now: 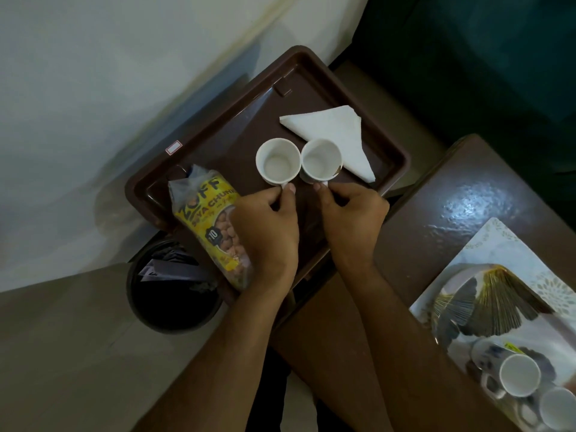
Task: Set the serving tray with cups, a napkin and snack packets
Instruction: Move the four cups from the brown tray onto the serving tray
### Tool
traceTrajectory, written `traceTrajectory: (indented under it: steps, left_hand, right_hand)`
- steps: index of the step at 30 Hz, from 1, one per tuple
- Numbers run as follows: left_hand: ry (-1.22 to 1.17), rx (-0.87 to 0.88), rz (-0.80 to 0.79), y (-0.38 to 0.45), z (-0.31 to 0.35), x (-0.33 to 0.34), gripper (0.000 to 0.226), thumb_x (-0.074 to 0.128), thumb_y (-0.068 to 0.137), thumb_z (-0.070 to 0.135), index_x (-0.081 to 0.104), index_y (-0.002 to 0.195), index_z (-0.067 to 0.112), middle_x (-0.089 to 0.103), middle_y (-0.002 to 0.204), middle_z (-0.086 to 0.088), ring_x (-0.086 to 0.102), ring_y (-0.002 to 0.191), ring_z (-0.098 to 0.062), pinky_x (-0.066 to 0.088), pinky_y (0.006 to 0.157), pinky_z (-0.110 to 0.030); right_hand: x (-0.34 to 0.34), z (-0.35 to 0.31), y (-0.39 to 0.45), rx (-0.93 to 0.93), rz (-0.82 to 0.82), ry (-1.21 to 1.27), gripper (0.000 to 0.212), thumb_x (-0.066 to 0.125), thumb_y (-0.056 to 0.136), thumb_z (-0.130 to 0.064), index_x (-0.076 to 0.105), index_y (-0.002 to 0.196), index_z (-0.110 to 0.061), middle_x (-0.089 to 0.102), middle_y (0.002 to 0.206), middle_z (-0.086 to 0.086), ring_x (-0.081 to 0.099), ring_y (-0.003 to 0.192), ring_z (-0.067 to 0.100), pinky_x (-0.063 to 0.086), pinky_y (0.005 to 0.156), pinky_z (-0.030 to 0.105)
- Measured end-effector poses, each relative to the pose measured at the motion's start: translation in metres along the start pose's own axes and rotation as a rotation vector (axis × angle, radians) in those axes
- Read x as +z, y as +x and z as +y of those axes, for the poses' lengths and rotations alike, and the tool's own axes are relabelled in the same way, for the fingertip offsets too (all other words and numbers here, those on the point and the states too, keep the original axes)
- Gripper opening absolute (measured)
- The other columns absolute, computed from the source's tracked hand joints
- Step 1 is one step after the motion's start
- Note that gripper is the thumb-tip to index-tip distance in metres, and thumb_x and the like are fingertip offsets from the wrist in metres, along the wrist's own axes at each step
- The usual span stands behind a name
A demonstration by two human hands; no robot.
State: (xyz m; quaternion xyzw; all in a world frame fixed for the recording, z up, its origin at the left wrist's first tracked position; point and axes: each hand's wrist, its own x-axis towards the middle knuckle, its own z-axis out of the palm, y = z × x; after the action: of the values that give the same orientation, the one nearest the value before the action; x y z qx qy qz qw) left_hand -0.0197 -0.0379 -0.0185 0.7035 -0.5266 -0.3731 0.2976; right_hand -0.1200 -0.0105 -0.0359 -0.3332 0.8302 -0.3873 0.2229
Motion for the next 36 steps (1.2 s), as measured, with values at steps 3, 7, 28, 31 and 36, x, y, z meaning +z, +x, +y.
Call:
traceTrajectory:
  steps: [3, 7, 28, 31, 36]
  left_hand:
    - [-0.001, 0.049, -0.005, -0.012, 0.012, 0.003, 0.029, 0.070, 0.098, 0.020, 0.079, 0.074, 0.005, 0.070, 0.060, -0.002, 0.061, 0.053, -0.015, 0.047, 0.054, -0.031]
    - [0.001, 0.088, -0.032, -0.039, 0.030, 0.014, 0.033, 0.070, 0.098, 0.021, 0.076, 0.070, 0.006, 0.066, 0.056, 0.002, 0.058, 0.051, -0.014, 0.044, 0.051, -0.031]
    - [0.119, 0.340, -0.409, -0.250, 0.078, 0.120, 0.019, 0.073, 0.098, 0.024, 0.083, 0.090, 0.010, 0.079, 0.078, 0.000, 0.070, 0.066, -0.007, 0.055, 0.061, -0.014]
    - [0.127, 0.396, -0.468, -0.274, 0.078, 0.135, 0.026, 0.074, 0.097, 0.023, 0.079, 0.077, 0.007, 0.071, 0.062, 0.001, 0.065, 0.055, -0.009, 0.051, 0.054, -0.018]
    - [0.160, 0.469, -0.582, -0.297, 0.074, 0.155, 0.032, 0.076, 0.095, 0.022, 0.075, 0.068, 0.005, 0.060, 0.051, 0.004, 0.053, 0.046, -0.006, 0.037, 0.050, -0.014]
  right_hand:
    - [-0.018, 0.002, -0.003, -0.031, 0.057, 0.017, 0.019, 0.079, 0.090, -0.019, 0.080, 0.073, -0.011, 0.070, 0.059, 0.000, 0.062, 0.054, 0.016, 0.048, 0.055, 0.026]
    - [-0.051, 0.011, -0.006, -0.046, 0.118, 0.043, 0.015, 0.079, 0.088, -0.020, 0.082, 0.077, -0.010, 0.073, 0.063, 0.000, 0.065, 0.057, 0.015, 0.052, 0.058, 0.033]
    - [-0.267, 0.149, -0.086, 0.166, 0.428, 0.005, 0.021, 0.079, 0.090, -0.020, 0.079, 0.071, -0.012, 0.067, 0.058, -0.003, 0.057, 0.053, 0.015, 0.046, 0.055, 0.029]
    - [-0.291, 0.171, -0.099, 0.190, 0.478, 0.002, 0.026, 0.077, 0.089, -0.021, 0.075, 0.066, -0.008, 0.065, 0.055, 0.003, 0.057, 0.053, 0.024, 0.047, 0.053, 0.037]
    - [-0.319, 0.205, -0.118, 0.242, 0.517, 0.036, 0.033, 0.078, 0.089, -0.024, 0.073, 0.062, -0.006, 0.066, 0.054, 0.007, 0.058, 0.050, 0.024, 0.046, 0.051, 0.035]
